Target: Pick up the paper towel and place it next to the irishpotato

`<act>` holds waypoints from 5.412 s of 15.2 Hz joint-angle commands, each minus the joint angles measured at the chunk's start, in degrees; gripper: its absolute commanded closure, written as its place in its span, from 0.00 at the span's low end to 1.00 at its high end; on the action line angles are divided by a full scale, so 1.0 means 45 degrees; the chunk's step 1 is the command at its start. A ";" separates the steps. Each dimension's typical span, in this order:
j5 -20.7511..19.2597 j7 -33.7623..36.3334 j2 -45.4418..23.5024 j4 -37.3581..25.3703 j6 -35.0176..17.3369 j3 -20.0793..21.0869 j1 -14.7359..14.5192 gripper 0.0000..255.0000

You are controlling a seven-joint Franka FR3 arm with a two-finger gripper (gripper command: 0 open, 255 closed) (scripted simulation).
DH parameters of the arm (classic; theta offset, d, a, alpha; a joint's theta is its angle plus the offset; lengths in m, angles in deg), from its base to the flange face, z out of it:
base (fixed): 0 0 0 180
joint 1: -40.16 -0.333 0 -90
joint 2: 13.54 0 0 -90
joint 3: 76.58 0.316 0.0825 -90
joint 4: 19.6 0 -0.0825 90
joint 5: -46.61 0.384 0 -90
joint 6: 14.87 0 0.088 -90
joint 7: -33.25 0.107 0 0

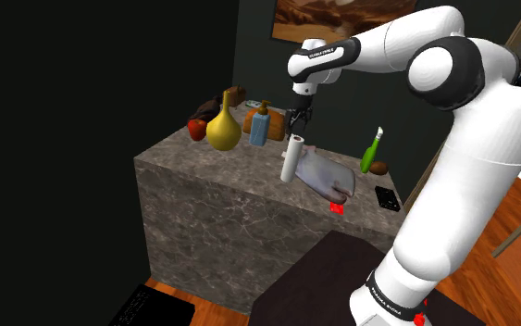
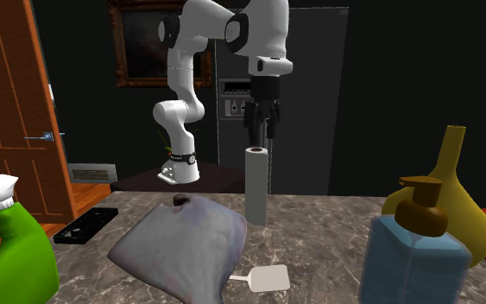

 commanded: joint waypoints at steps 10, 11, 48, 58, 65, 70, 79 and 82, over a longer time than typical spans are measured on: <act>0.0220 -0.0221 -0.0724 0.0596 -0.1319 -0.0011 0.0099 0.00; 0.0220 -0.0221 -0.0724 0.0596 -0.1318 -0.0011 0.0099 0.00; 0.0023 -0.0138 -0.0059 -0.2528 0.2449 -0.0056 0.0083 1.00; 0.0074 -0.0192 -0.0264 -0.4510 0.4231 -0.0082 0.0137 1.00; 0.0174 -0.0265 -0.0643 -0.6229 0.5583 -0.0114 0.0221 1.00; 0.0292 -0.0337 -0.1072 -0.7702 0.6639 -0.0146 0.0324 1.00; 0.0675 -0.0504 -0.2379 -1.1213 0.8874 -0.0213 0.0704 1.00; 0.0398 -0.1182 -0.1257 -0.9097 0.7851 -0.0452 0.0945 1.00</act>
